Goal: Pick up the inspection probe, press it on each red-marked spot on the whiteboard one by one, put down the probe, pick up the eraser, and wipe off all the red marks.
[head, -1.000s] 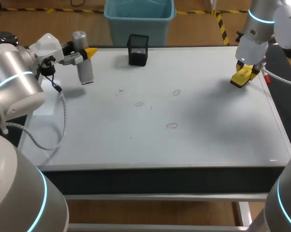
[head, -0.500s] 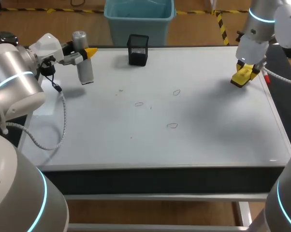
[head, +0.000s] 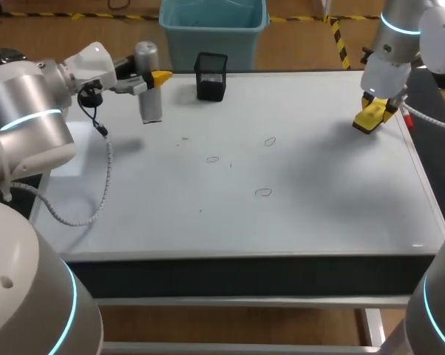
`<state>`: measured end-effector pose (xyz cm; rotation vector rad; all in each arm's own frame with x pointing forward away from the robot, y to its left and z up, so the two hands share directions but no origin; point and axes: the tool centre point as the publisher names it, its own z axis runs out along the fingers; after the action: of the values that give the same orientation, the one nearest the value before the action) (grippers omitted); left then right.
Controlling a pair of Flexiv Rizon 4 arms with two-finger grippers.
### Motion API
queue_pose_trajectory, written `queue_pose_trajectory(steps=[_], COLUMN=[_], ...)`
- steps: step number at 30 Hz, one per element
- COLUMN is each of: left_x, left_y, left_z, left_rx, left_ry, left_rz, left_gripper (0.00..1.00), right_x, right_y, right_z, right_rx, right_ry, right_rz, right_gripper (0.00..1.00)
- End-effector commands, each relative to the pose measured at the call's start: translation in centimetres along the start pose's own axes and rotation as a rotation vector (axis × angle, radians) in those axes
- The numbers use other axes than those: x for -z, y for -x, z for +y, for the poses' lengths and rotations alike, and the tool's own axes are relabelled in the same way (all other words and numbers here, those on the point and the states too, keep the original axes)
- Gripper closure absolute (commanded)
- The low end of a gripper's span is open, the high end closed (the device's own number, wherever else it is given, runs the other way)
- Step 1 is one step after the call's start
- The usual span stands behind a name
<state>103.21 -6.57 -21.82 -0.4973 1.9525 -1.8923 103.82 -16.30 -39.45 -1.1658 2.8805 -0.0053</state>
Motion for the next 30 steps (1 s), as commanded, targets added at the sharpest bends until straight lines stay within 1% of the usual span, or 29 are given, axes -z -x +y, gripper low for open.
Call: queue_pose_trajectory(steps=[1,2,4,8,9,14,17,20,24,30], left_x=[-1.7,-2.4,-3.1,-5.1,-5.6,-7.1,-7.5,-7.7,-8.5,-9.0], left_y=[-1.0,-1.7,-2.5,-5.0,-5.6,-7.3,-7.9,-8.2,-9.2,-9.9], left_z=[0.0,0.0,0.3,0.4,0.4,0.6,1.0,1.5,1.9,2.8], left_rx=[0.007,0.006,0.012,0.016,0.019,0.02,0.021,0.035,0.035,0.028], left_ry=[-0.02,-0.012,-0.022,-0.045,-0.04,-0.035,-0.04,-0.071,-0.083,-0.104], left_rz=[0.098,0.126,0.161,0.253,0.268,0.321,0.334,0.338,0.37,0.404], left_gripper=[1.0,1.0,1.0,1.0,1.0,1.0,1.0,1.0,1.0,1.0], right_x=[0.1,0.1,0.1,0.1,0.1,0.1,0.1,0.1,0.1,0.1], right_y=[0.0,0.0,0.0,0.0,0.0,0.0,0.0,0.0,0.0,0.0], right_z=[0.0,0.0,0.0,0.0,0.0,0.0,0.0,0.0,0.0,0.0], right_rx=[0.002,0.002,0.002,0.002,0.002,0.002,0.002,0.002,0.002,0.002], right_ry=[-0.002,-0.002,-0.002,-0.002,-0.002,-0.002,-0.002,-0.002,-0.002,-0.002], right_rz=[0.002,0.002,0.002,0.002,0.002,0.002,0.002,0.002,0.002,0.002], right_gripper=[1.0,1.0,1.0,1.0,1.0,1.0,1.0,1.0,1.0,1.0])
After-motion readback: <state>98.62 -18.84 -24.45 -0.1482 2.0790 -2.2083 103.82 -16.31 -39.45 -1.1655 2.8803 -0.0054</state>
